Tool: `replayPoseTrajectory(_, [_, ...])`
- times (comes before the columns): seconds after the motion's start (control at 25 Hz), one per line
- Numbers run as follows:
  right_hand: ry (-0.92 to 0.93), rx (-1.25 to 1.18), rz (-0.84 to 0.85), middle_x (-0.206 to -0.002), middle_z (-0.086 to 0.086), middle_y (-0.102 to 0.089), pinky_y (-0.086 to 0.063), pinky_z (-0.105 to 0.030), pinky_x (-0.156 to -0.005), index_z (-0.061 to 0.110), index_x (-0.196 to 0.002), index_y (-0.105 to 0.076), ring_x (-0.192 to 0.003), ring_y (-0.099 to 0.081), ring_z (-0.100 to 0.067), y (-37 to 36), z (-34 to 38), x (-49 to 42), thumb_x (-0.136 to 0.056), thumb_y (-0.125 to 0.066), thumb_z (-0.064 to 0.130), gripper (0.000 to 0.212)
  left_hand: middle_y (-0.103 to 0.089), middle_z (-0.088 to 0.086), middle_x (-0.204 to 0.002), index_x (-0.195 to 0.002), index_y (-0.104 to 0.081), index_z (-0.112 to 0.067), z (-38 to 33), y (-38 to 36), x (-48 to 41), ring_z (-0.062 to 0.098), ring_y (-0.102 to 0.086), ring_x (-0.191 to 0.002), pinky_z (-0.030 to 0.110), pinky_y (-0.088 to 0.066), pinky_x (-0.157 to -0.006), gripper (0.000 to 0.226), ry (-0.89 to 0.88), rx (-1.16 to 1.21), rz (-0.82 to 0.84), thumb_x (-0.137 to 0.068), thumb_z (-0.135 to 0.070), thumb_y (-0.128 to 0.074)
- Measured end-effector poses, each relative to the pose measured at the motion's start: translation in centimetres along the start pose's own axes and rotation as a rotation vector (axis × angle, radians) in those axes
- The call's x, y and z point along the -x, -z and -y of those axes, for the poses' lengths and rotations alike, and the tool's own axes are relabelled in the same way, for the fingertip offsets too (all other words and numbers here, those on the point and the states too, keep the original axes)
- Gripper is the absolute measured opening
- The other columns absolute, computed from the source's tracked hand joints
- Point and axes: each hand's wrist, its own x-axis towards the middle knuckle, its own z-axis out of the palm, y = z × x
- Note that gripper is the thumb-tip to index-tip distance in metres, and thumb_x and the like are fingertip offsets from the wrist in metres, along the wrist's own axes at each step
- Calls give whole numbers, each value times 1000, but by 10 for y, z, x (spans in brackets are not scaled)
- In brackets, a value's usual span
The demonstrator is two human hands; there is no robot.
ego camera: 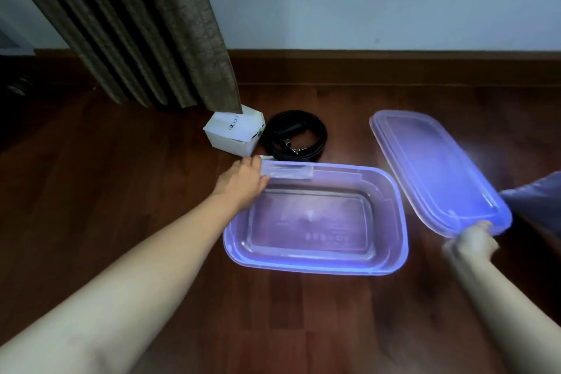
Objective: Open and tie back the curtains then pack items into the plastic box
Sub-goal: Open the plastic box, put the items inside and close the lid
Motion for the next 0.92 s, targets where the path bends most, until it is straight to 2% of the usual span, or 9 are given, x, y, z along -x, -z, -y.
replayPoseTrajectory(0.12, [22, 125, -14, -131, -13, -49, -44, -21, -85, -2, -135, -34, -101, -52, -15, -6, -3, 16, -98, -41, 24, 45, -46, 22, -128, -135, -34, -2, 3, -3, -1, 38, -49, -114, 45, -43, -90, 51, -4, 3, -24, -97, -36, -39])
replayPoseTrajectory(0.28, [-5, 159, -10, -115, -11, -57, -49, -29, -71, -6, -129, -43, -89, -61, -18, 3, -17, 7, -89, -60, 17, 50, -49, 23, -125, -132, -37, -1, 4, -5, -2, 38, -50, -111, 44, -43, -88, 49, -21, 24, -51, -97, -35, -40])
replayPoseTrajectory(0.44, [-57, 544, -70, -135, -24, -49, -43, -35, -93, -9, -131, -42, -119, -54, -34, 9, -21, 9, -79, -72, 31, 72, -50, 22, -123, -130, -39, -2, 4, -6, -1, 37, -51, -109, 42, -44, -86, 46, -24, 17, -65, -97, -35, -41])
replayPoseTrajectory(0.56, [-114, 768, -65, -142, -25, -36, -38, -40, -101, -9, -135, -37, -123, -47, -39, 6, -15, 11, -82, -68, 33, 75, -51, 22, -122, -128, -40, -2, 4, -7, -1, 37, -51, -109, 43, -46, -86, 45, -25, 32, -76, -96, -35, -42])
replayPoseTrajectory(0.68, [91, 754, -92, -139, -27, -31, -34, -41, -102, -9, -133, -36, -122, -44, -43, -3, -14, 17, -84, -61, 27, 65, -51, 23, -121, -128, -40, -2, 3, -7, -2, 38, -52, -108, 43, -46, -84, 44, -13, 13, -80, -96, -33, -41])
replayPoseTrajectory(0.72, [248, 725, 3, -136, -27, -35, -33, -39, -102, -8, -131, -40, -121, -44, -42, -7, -15, 21, -84, -55, 33, 64, -52, 23, -120, -128, -40, -1, 3, -6, -2, 38, -53, -107, 44, -46, -83, 43, -4, -5, -82, -97, -31, -41])
replayPoseTrajectory(0.8, [447, 717, 360, -127, -21, -49, -36, -33, -96, -1, -126, -48, -117, -49, -34, -14, -18, 34, -80, -46, 43, 63, -53, 22, -119, -127, -41, -1, 2, -5, -2, 39, -55, -104, 44, -46, -79, 35, 3, -54, -82, -98, -20, -39])
replayPoseTrajectory(0.88, [440, 791, 659, -122, -9, -57, -40, -28, -91, 10, -128, -49, -112, -54, -23, -21, -24, 47, -81, -58, 43, 58, -53, 20, -119, -126, -41, -2, 3, -2, -4, 38, -57, -104, 44, -46, -78, 32, 6, -117, -54, -94, -6, -39])
replayPoseTrajectory(0.92, [441, 843, 743, -121, -5, -58, -43, -30, -91, 14, -131, -45, -112, -55, -20, -24, -28, 51, -82, -65, 34, 57, -52, 20, -119, -127, -40, -2, 3, 0, -4, 38, -57, -105, 43, -46, -78, 36, 9, -138, -33, -91, -1, -39])
